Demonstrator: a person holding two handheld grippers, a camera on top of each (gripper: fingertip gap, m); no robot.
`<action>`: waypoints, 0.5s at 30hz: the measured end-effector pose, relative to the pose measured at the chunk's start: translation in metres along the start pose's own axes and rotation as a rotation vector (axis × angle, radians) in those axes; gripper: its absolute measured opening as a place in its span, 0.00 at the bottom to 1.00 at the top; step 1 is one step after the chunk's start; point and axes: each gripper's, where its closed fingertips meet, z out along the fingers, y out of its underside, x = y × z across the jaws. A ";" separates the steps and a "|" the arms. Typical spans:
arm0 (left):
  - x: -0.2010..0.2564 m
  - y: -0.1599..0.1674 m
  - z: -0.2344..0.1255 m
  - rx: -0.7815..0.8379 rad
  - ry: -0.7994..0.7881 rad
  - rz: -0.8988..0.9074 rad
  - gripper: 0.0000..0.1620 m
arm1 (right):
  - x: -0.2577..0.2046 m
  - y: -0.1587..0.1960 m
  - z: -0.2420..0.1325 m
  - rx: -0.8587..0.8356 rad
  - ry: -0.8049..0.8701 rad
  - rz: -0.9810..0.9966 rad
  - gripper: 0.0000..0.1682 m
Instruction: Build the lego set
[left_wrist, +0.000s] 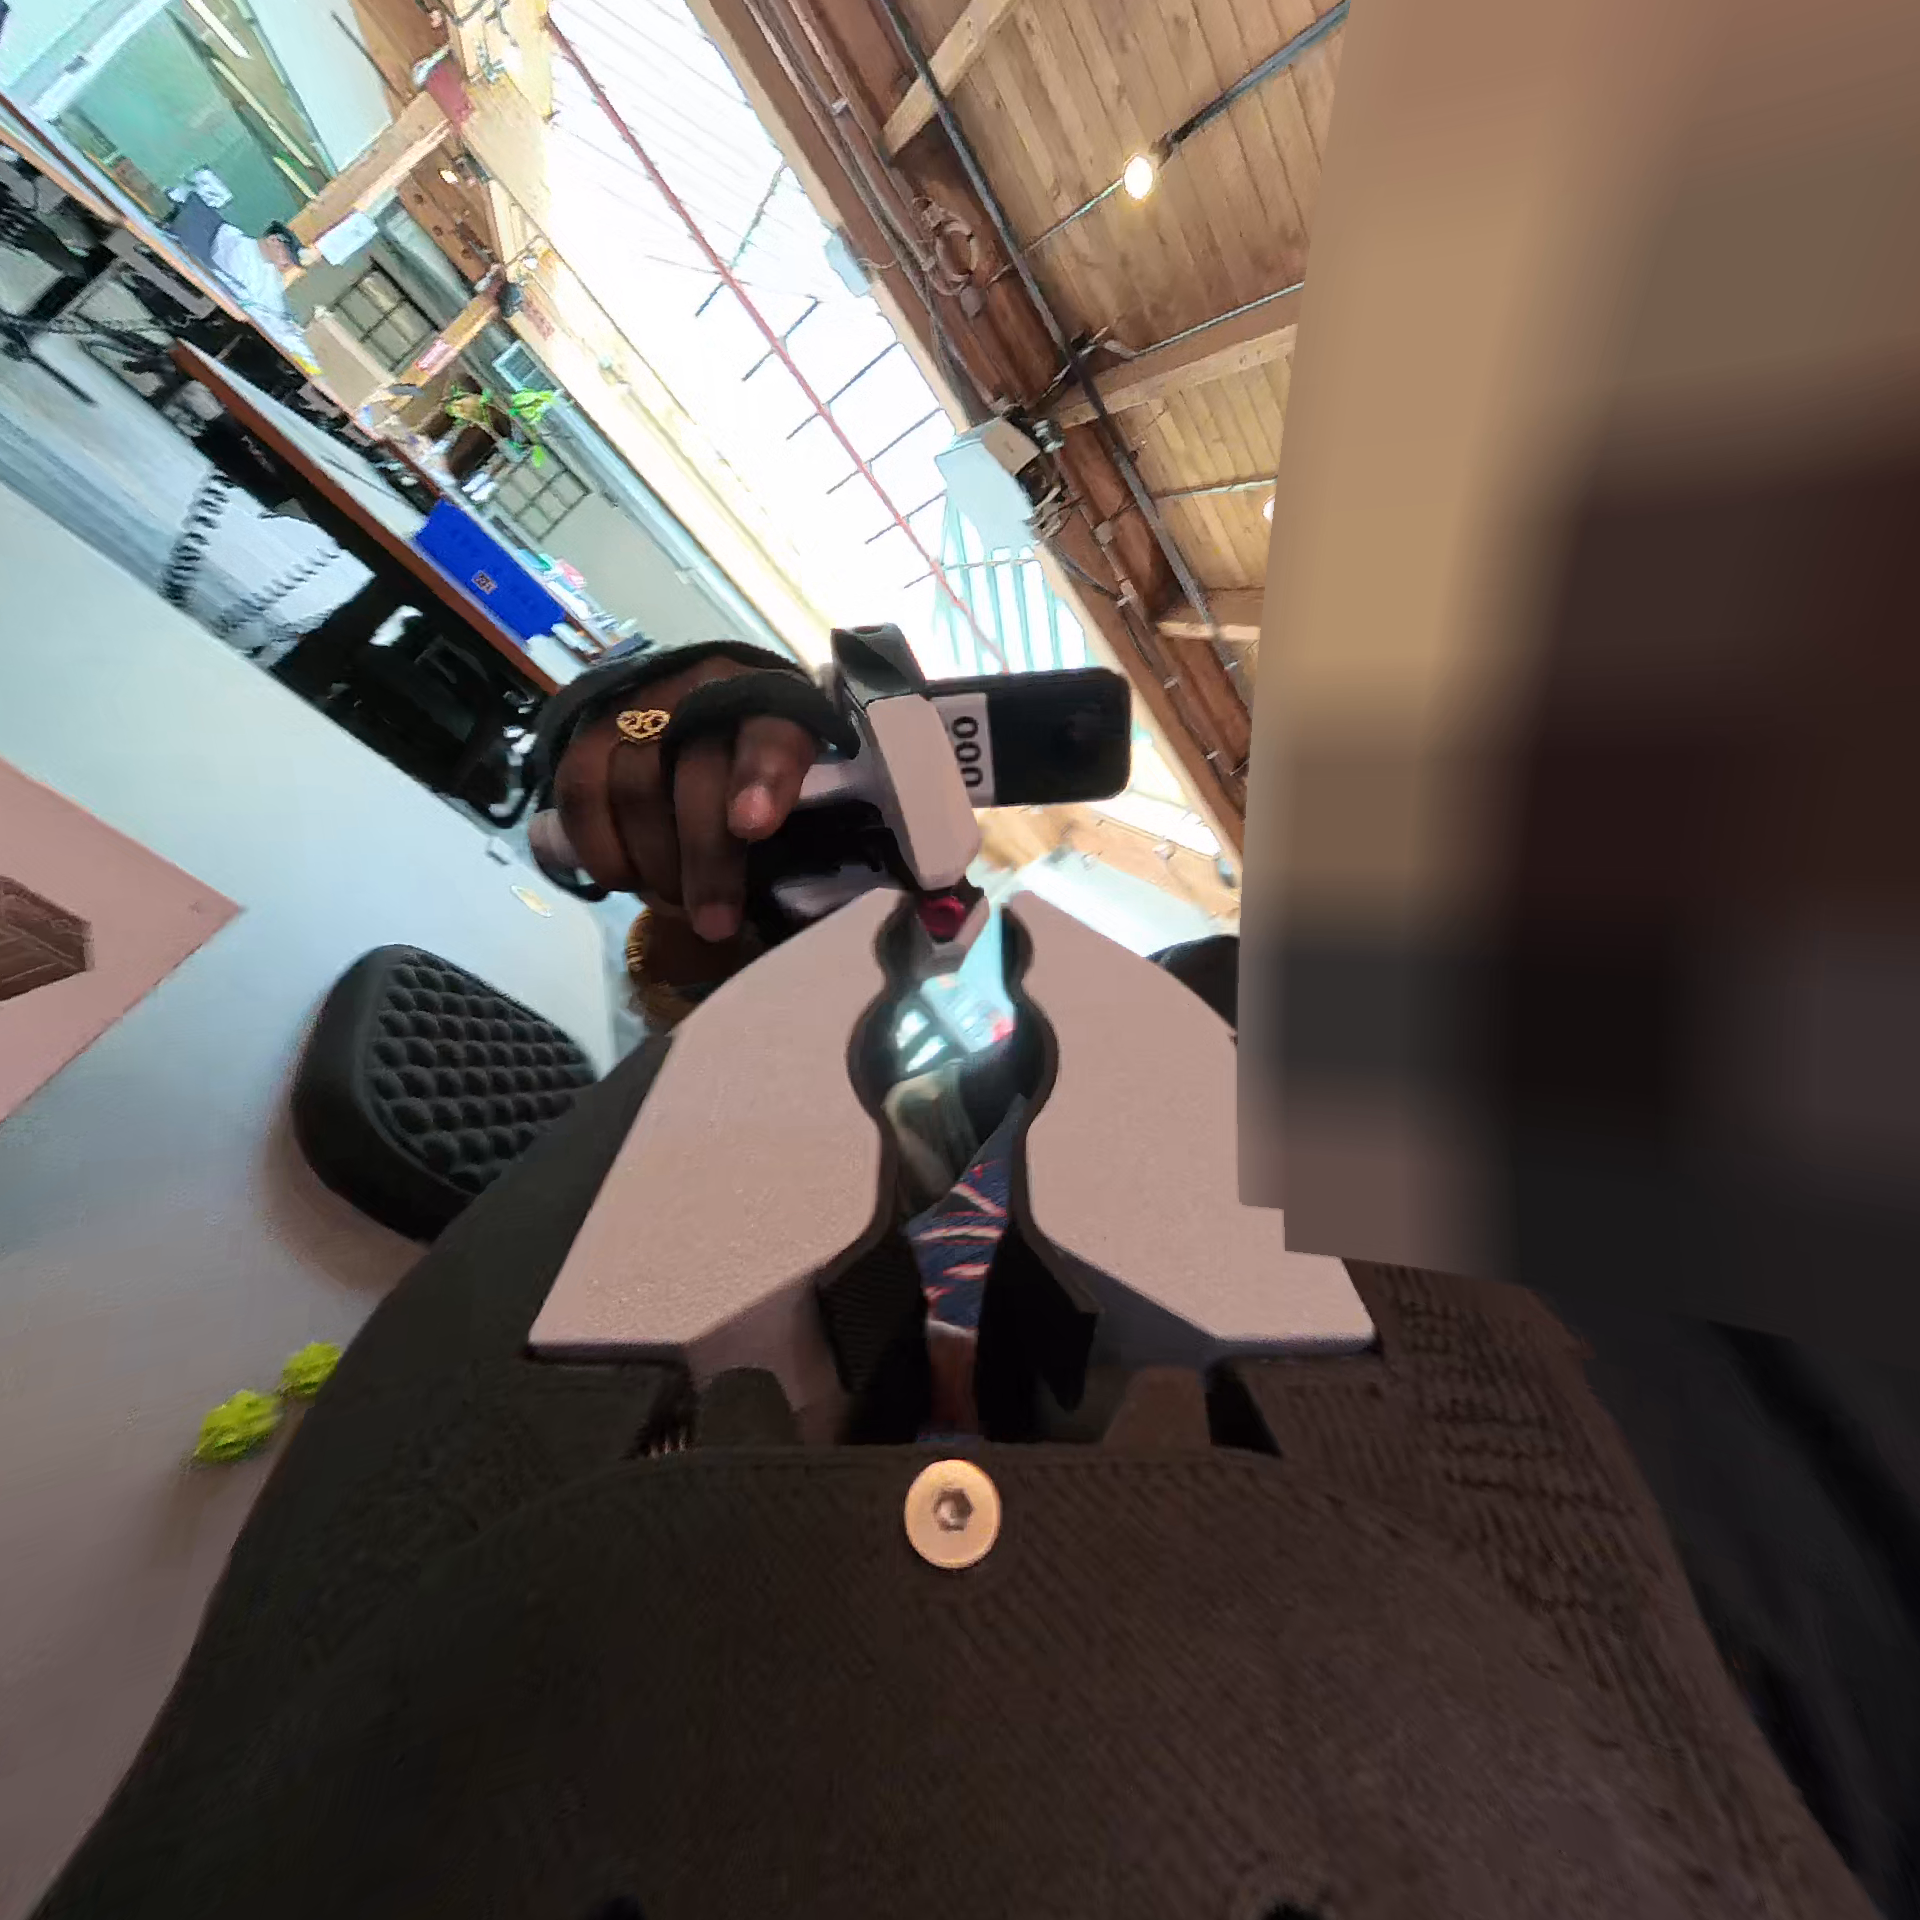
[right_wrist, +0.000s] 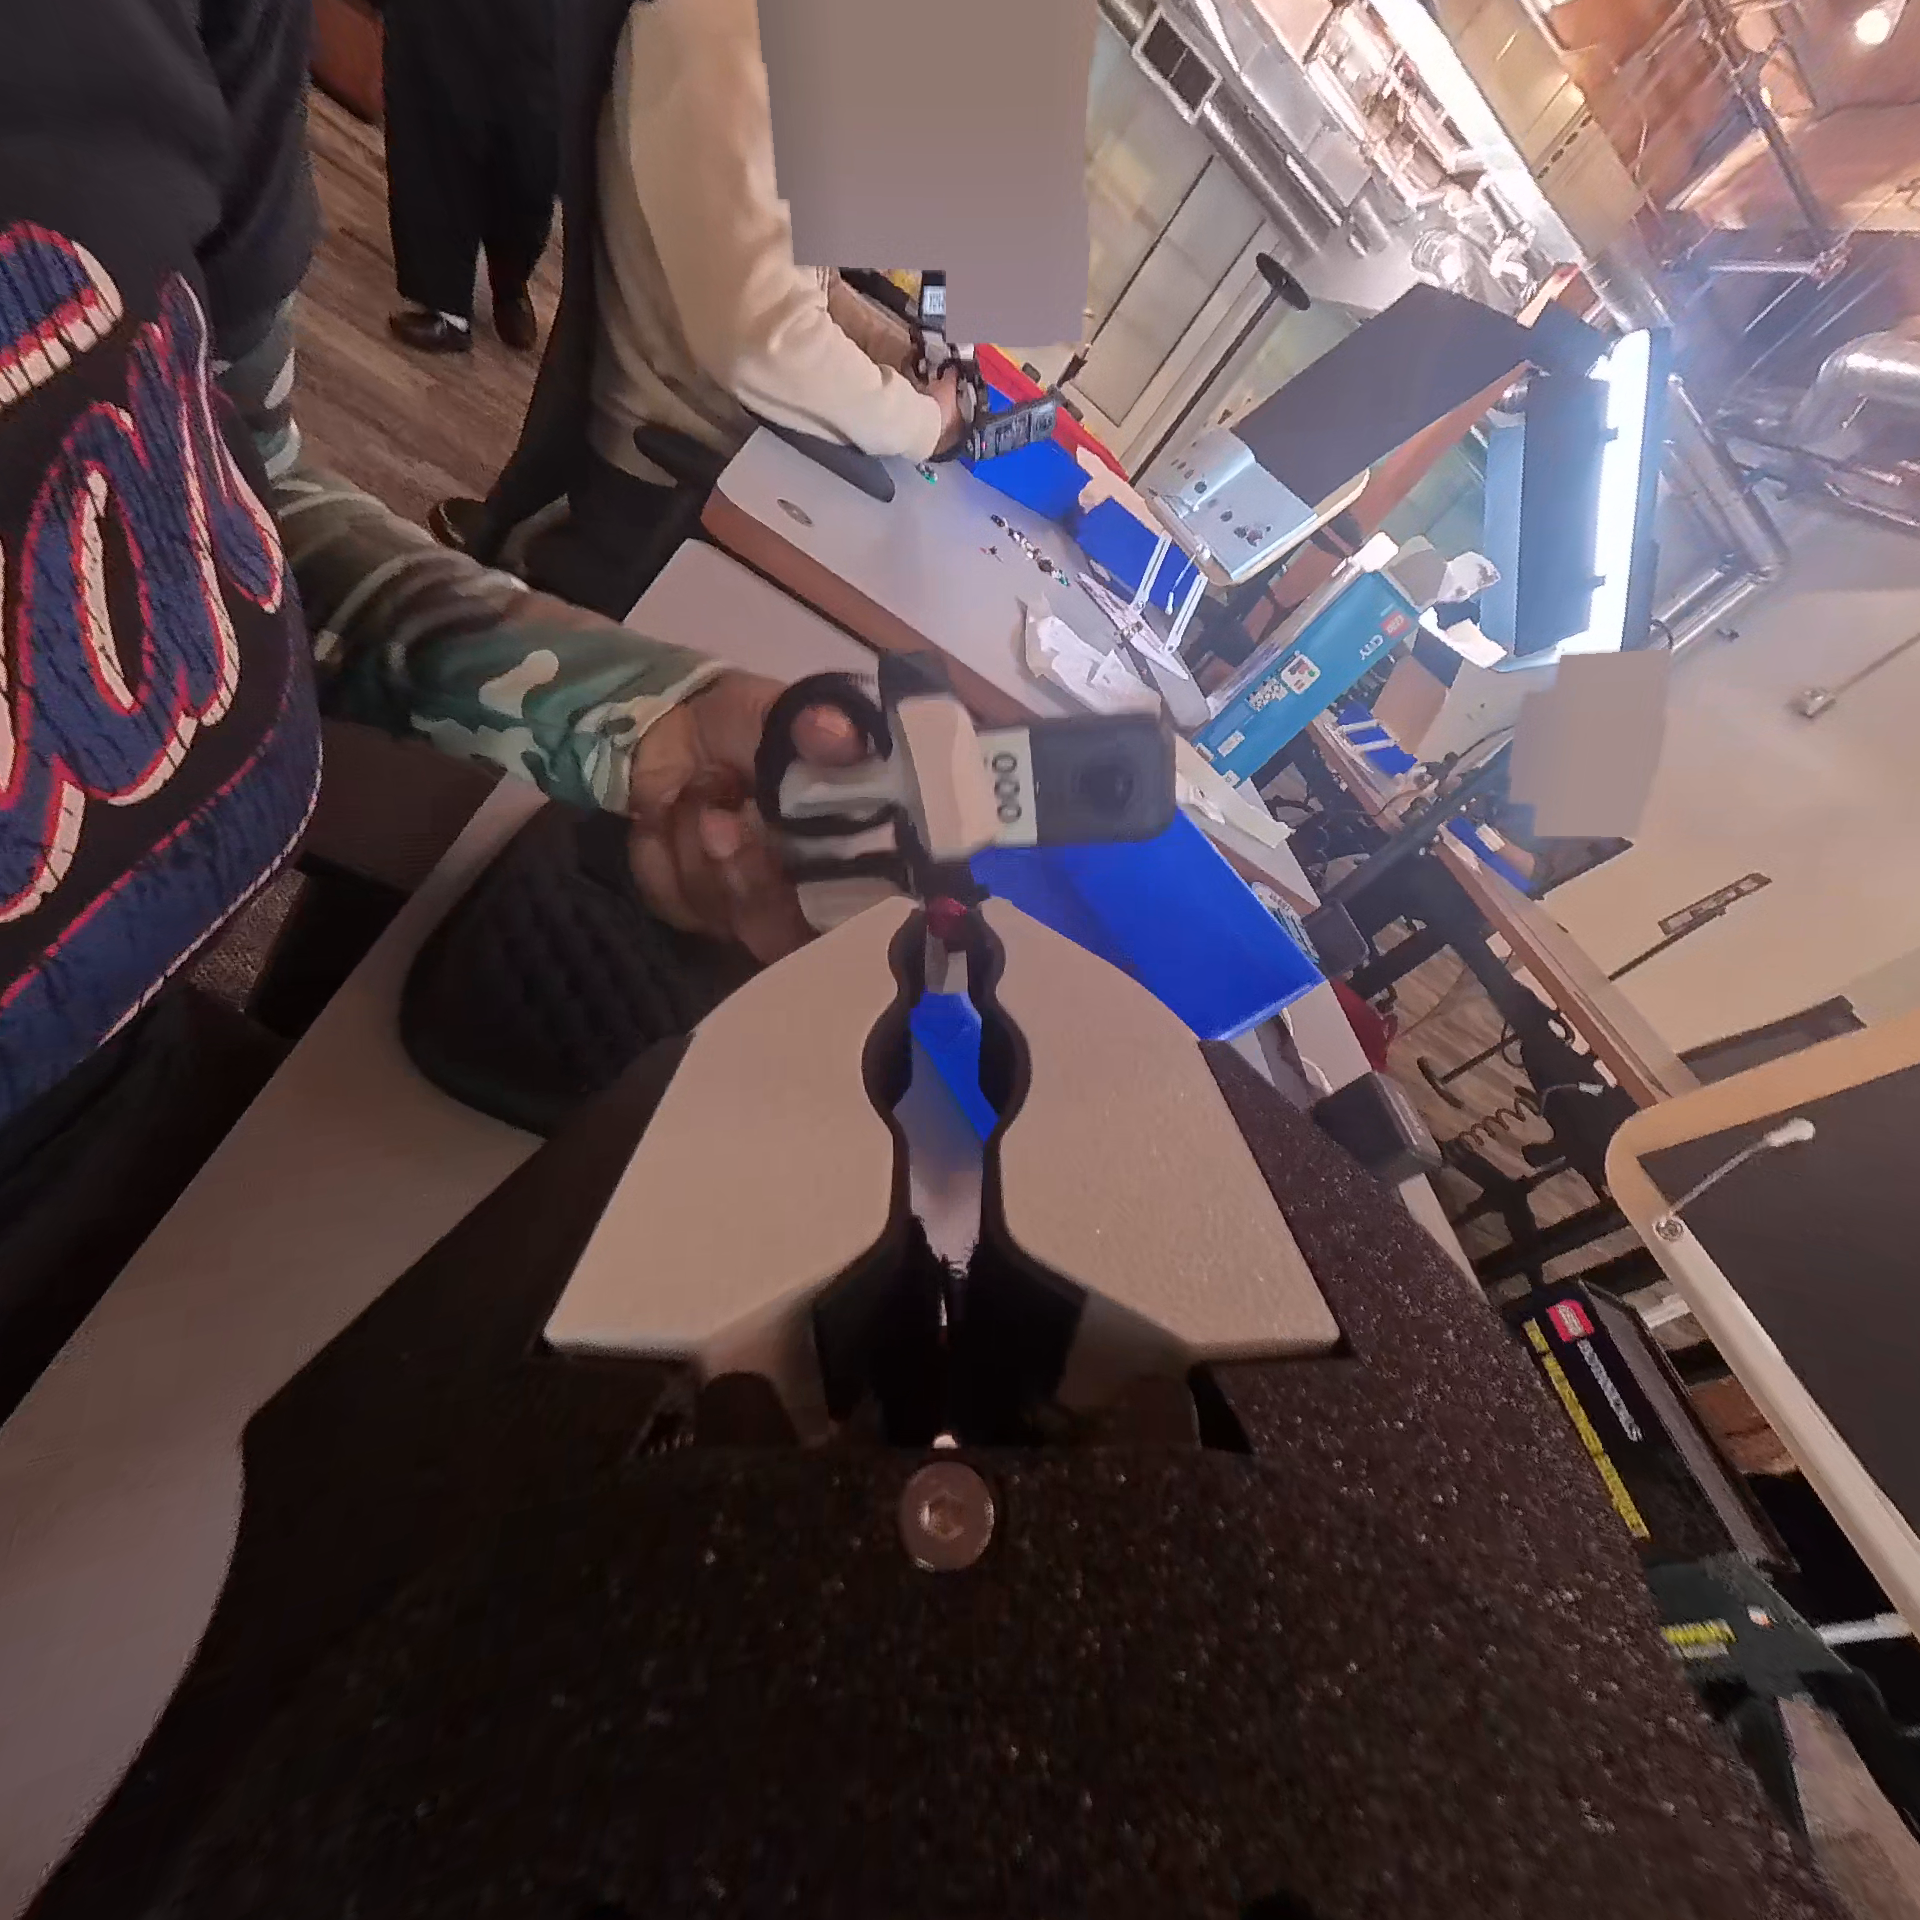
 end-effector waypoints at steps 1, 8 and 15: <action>-0.001 -0.001 -0.002 -0.022 -0.039 0.040 0.16 | 0.001 0.003 -0.005 -0.021 0.000 0.013 0.04; -0.042 -0.027 -0.108 -0.398 -1.127 0.753 0.25 | -0.044 0.110 -0.053 -0.590 -0.219 0.372 0.04; -0.015 -0.025 -0.138 -0.423 -1.293 0.784 0.25 | -0.089 0.174 -0.066 -0.956 -0.360 0.506 0.05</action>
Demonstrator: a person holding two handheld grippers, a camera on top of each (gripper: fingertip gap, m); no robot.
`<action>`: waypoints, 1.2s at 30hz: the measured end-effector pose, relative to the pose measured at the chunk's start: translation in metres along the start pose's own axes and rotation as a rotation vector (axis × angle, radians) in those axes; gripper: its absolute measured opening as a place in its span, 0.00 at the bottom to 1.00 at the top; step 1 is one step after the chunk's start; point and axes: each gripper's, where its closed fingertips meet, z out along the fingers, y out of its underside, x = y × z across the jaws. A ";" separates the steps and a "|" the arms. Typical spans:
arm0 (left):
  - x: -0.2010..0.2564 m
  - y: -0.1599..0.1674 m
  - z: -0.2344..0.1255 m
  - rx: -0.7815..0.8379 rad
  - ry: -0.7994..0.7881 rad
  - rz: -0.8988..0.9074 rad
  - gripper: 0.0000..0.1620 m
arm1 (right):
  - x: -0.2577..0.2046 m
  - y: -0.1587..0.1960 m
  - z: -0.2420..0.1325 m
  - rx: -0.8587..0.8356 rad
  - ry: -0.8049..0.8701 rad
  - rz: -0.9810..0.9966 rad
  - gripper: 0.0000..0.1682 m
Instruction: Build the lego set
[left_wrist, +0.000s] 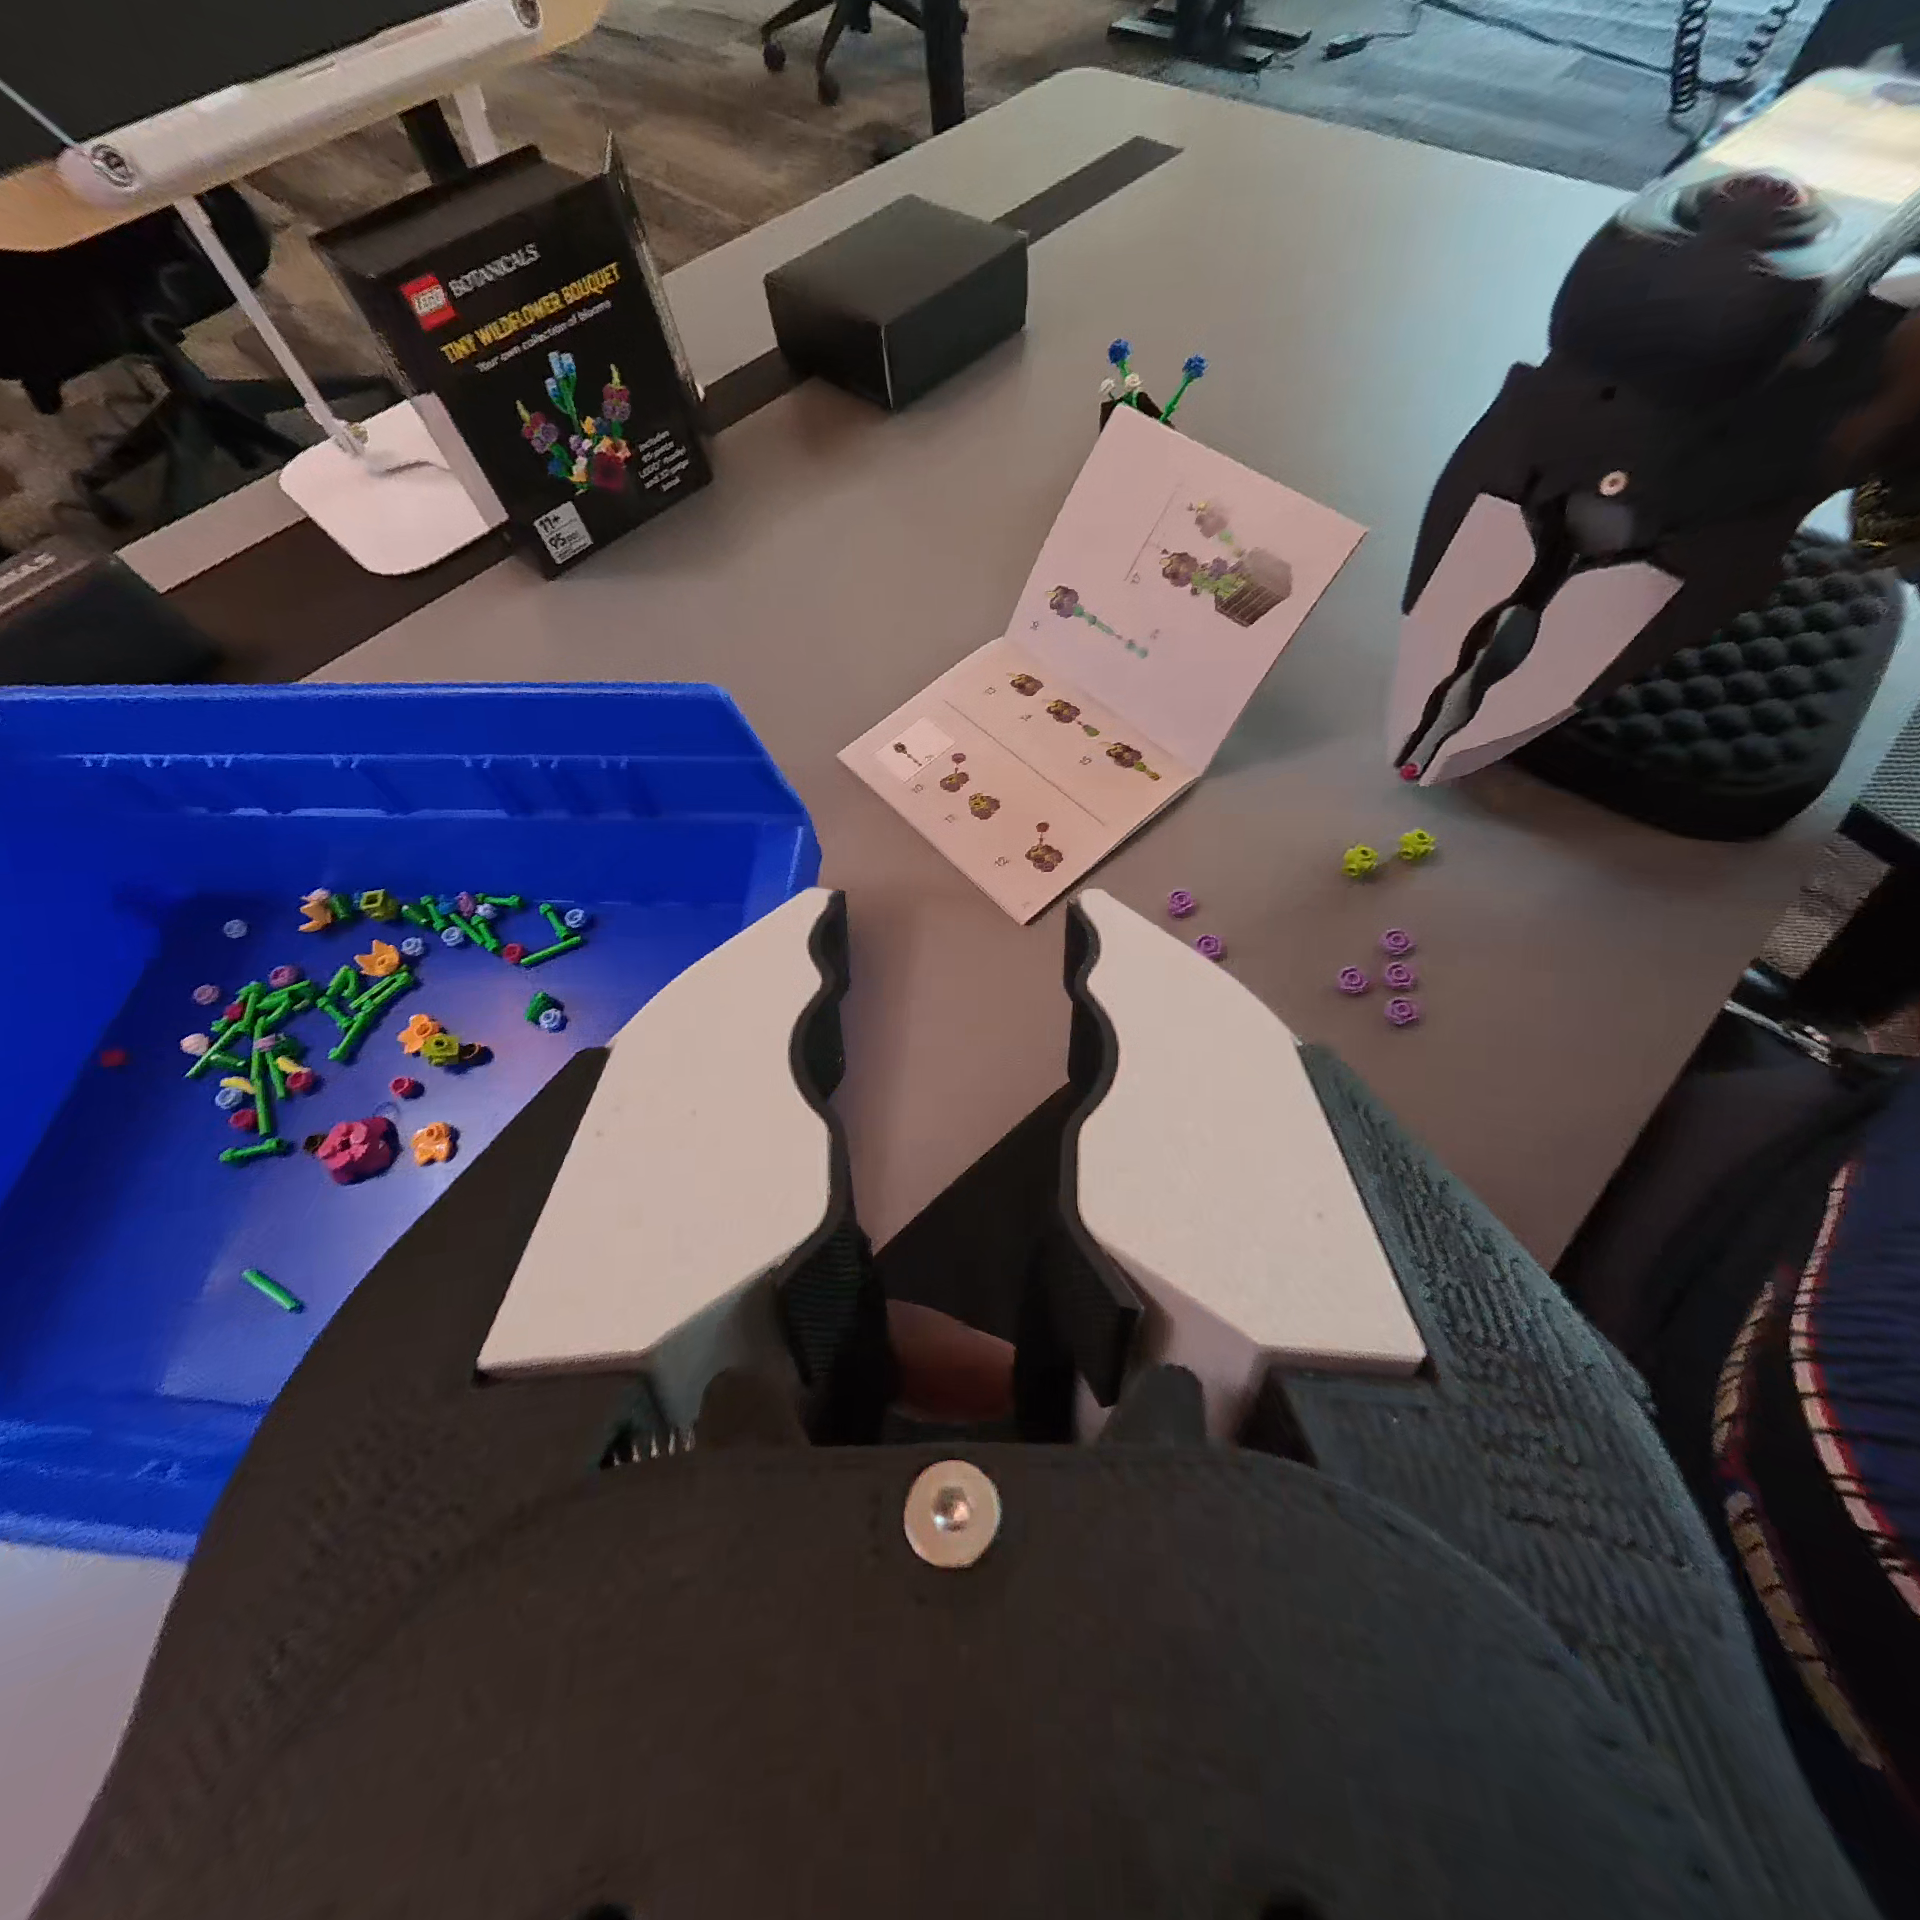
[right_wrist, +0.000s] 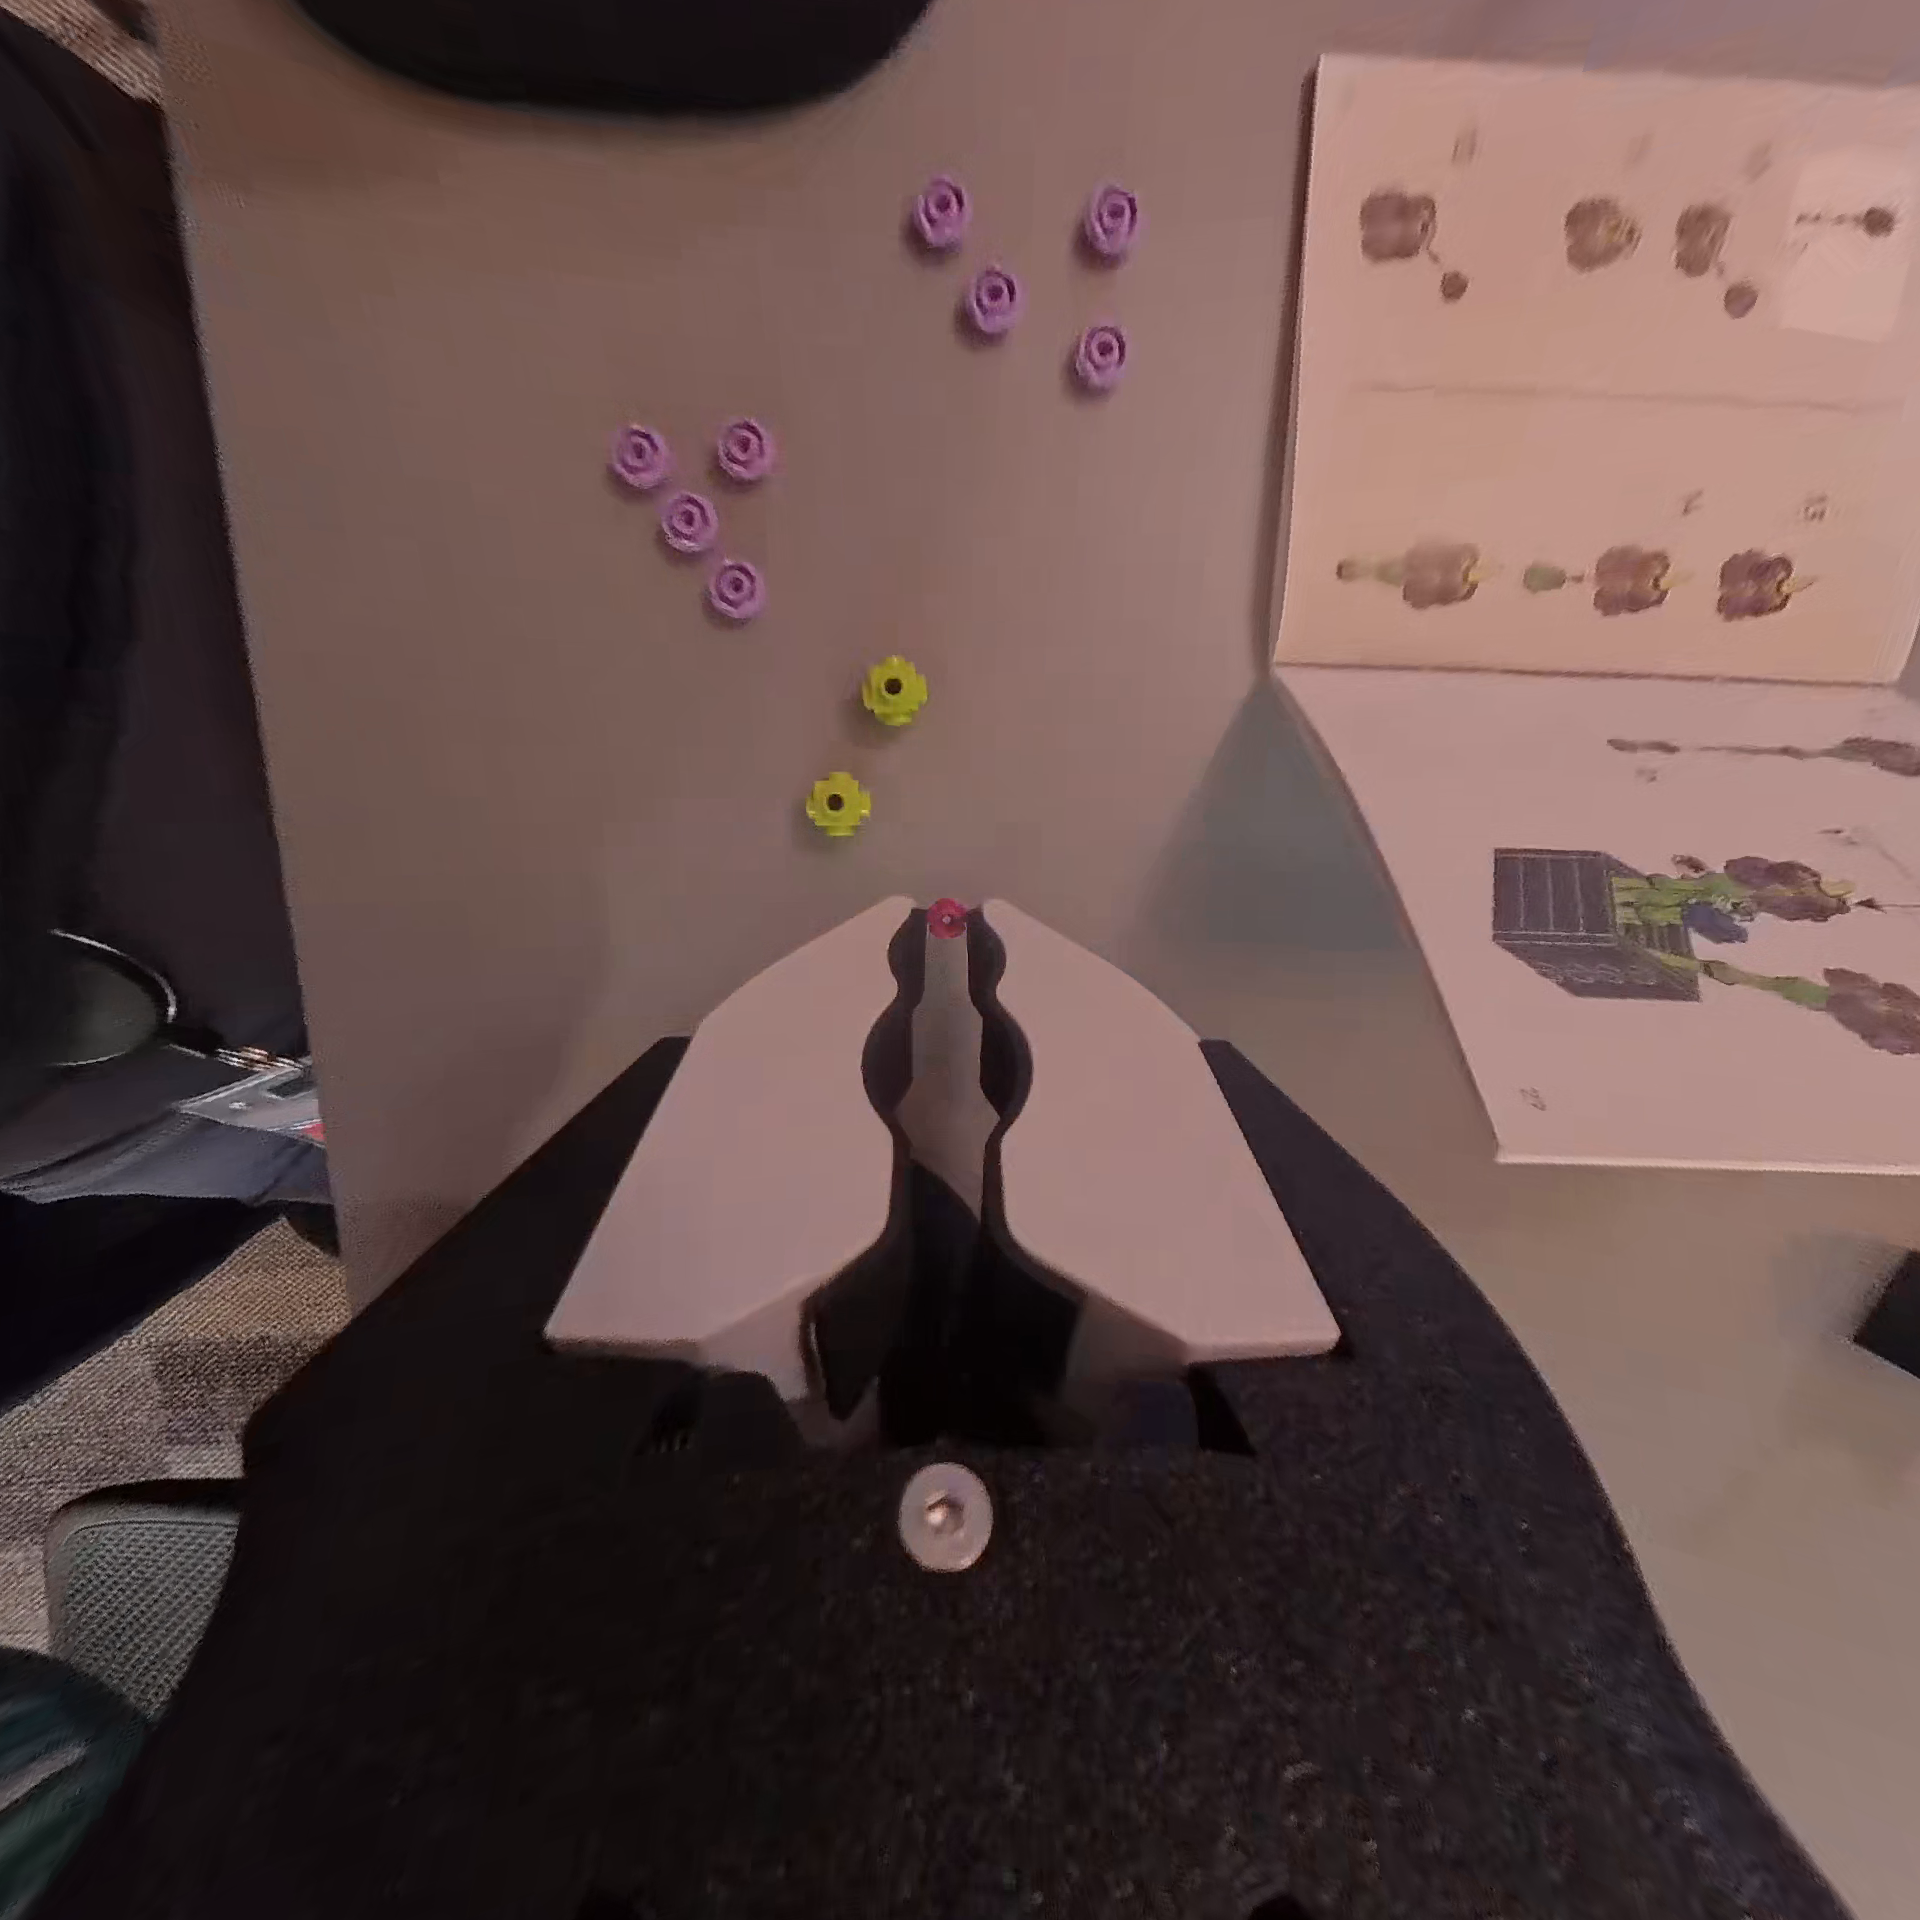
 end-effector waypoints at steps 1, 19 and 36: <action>-0.002 0.002 -0.001 -0.002 -0.014 0.002 0.25 | 0.001 0.001 0.002 -0.010 0.000 0.004 0.05; -0.006 0.019 0.007 -0.094 0.014 0.033 0.25 | 0.007 -0.003 -0.002 0.113 0.004 0.091 0.09; -0.145 0.043 0.018 -0.500 0.032 0.142 0.14 | 0.022 -0.042 -0.107 1.191 0.110 0.184 0.12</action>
